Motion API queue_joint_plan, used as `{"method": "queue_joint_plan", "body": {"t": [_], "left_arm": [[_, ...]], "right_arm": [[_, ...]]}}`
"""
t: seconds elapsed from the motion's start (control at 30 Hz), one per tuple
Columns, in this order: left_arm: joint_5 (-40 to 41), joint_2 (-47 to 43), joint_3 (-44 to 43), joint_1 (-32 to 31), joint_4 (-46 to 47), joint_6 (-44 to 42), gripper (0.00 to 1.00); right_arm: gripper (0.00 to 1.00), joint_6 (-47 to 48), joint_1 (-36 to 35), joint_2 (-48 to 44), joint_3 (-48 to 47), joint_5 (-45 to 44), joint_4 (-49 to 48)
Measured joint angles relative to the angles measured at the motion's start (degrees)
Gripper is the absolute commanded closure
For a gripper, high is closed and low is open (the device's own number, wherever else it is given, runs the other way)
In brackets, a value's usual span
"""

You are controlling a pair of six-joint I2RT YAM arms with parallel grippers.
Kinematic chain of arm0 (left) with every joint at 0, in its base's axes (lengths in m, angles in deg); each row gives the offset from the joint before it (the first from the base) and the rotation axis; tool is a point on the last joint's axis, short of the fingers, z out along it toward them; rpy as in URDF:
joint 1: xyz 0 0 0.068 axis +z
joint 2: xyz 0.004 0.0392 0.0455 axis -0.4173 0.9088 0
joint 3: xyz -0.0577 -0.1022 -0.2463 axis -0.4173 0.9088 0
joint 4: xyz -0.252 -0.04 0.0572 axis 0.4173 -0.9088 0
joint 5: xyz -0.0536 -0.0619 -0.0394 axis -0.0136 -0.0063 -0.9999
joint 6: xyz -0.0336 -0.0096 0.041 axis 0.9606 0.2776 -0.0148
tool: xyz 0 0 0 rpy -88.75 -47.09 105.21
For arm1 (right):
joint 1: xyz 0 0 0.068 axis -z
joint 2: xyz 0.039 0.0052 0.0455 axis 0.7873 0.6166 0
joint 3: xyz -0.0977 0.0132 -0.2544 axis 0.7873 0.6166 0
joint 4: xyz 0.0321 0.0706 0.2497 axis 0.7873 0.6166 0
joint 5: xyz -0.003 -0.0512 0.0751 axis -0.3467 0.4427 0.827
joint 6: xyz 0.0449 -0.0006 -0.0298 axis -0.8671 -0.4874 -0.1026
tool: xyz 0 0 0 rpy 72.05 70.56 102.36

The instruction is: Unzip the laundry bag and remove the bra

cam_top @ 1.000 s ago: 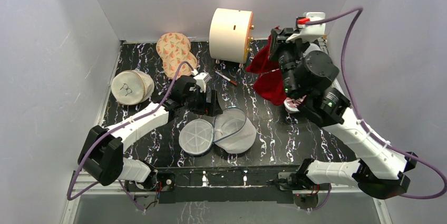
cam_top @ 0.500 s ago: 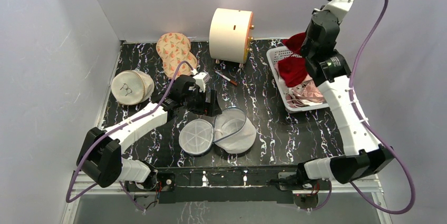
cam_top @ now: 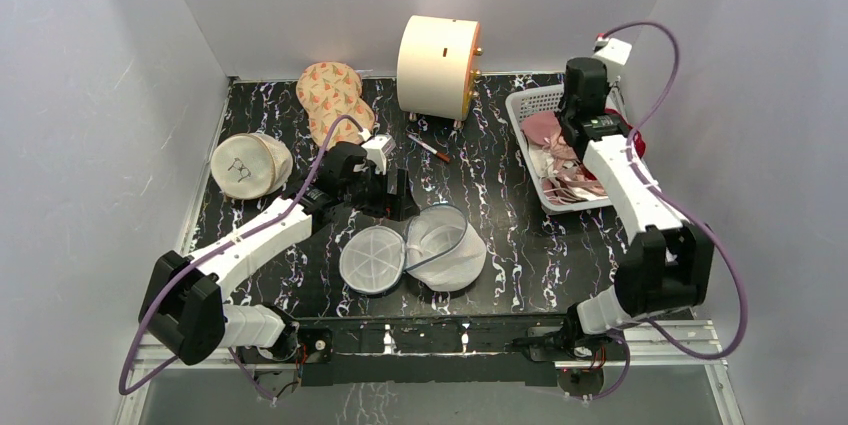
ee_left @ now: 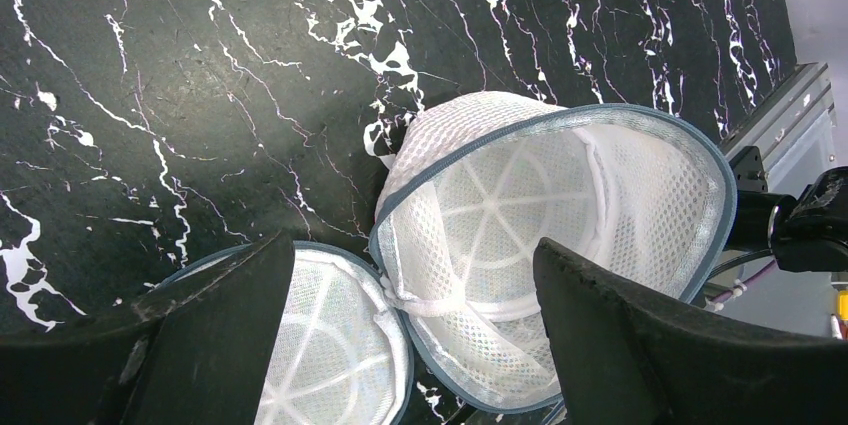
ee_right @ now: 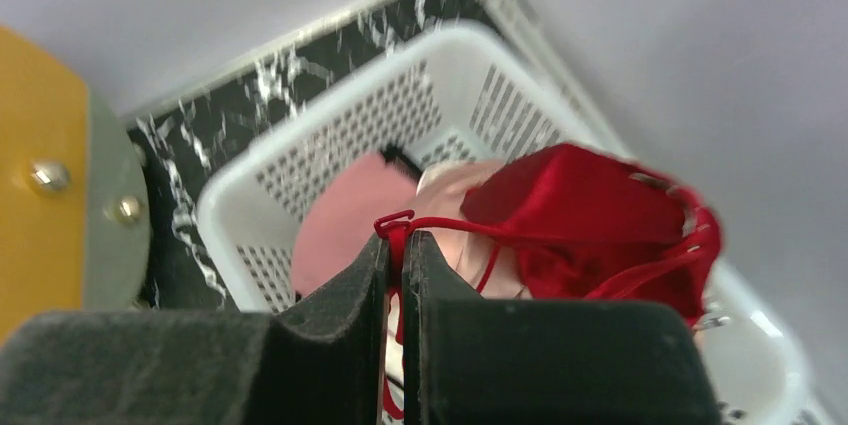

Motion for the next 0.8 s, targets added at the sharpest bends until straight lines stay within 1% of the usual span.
{"method": "queue_joint_plan", "body": {"t": [0.17, 0.33, 0.5, 0.53, 0.63, 0.8], "left_arm": [[0.07, -0.2, 0.0, 0.0, -0.13, 0.0, 0.12], [0.17, -0.72, 0.0, 0.0, -0.57, 0.0, 0.11], [0.2, -1.09, 0.11, 0.0, -0.85, 0.02, 0.11], [0.2, -1.11, 0.11, 0.0, -0.85, 0.02, 0.11], [0.17, -1.11, 0.11, 0.0, -0.9, 0.02, 0.11], [0.2, -1.14, 0.11, 0.0, -1.29, 0.0, 0.11]], "right_arm": [[1.0, -4.66, 1.55, 6.03, 4.85, 9.66, -0.37], [1.0, -6.25, 2.05, 10.99, 4.66, 18.8, -1.27], [1.0, -6.62, 2.05, 15.85, 2.25, 27.1, -2.19], [0.99, -6.8, 2.03, 16.2, 2.23, 28.15, -2.56], [0.96, -7.08, 2.03, 16.94, 1.77, 29.09, -3.48], [0.93, -6.78, 2.03, 19.32, -0.92, 23.5, -4.57]]}}
